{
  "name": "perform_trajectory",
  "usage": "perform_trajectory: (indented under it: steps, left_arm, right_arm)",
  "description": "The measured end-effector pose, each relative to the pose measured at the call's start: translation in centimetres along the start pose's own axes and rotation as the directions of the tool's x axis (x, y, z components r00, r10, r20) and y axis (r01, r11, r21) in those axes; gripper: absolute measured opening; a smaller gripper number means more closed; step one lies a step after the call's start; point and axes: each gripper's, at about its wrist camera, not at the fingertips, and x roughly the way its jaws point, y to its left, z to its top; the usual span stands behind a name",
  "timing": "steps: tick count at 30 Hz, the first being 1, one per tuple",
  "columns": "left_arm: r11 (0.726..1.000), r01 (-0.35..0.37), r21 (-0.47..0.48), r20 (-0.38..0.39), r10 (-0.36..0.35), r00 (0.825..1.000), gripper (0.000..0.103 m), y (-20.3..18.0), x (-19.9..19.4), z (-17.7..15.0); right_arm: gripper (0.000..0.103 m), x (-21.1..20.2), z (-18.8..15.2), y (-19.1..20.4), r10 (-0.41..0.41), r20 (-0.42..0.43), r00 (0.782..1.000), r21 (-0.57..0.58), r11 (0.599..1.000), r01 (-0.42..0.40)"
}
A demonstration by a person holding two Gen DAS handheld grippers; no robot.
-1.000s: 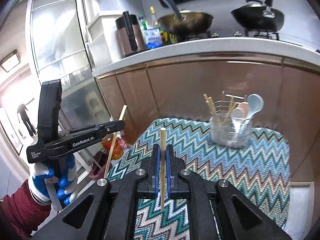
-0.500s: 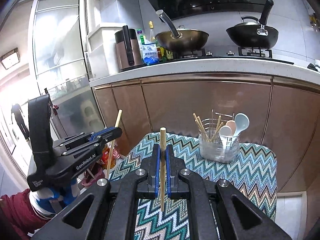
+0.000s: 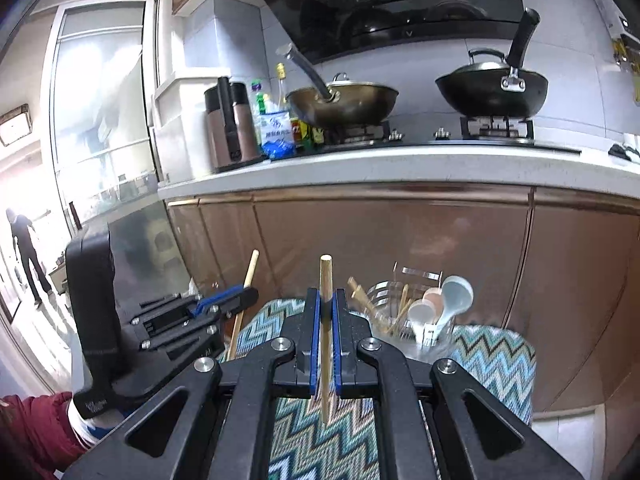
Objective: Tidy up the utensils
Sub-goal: 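Lift both chopsticks over the clear holder and open both grippers to drop them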
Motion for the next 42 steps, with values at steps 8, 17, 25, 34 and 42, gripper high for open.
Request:
perform_trajectory:
  steps: [8, 17, 25, 34, 42]
  left_arm:
    - [0.988, 0.045, -0.150, 0.123, -0.027, 0.992, 0.004, 2.8, 2.7, 6.8]
    - [0.959, 0.080, -0.272, 0.206, -0.023, 0.978, 0.005, 2.7, 9.0, 10.9]
    - [0.933, 0.047, -0.356, 0.192, 0.024, 0.981, 0.005, 2.2, 15.0, 9.6]
    - [0.940, -0.019, -0.340, 0.186, 0.087, 0.979, 0.007, 0.8, 18.8, 6.2]
    - [0.944, -0.019, -0.329, 0.182, 0.083, 0.980, 0.042, 2.4, 15.6, 6.4]
  right_arm:
    - [0.005, 2.5, 4.7, -2.3, -0.001, 0.099, 0.995, 0.006, 1.000, 0.000]
    - [0.005, 7.7, 7.9, -4.9, -0.084, 0.143, 0.986, -0.022, 0.996, 0.089]
    - [0.005, 11.9, 7.0, -7.8, -0.108, 0.109, 0.988, 0.001, 0.994, 0.108]
    - [0.006, 15.3, 4.2, -8.3, -0.120, 0.047, 0.992, -0.014, 0.993, 0.121]
    - [0.044, 13.3, 3.8, -7.3, -0.149, 0.082, 0.985, -0.003, 0.989, 0.149]
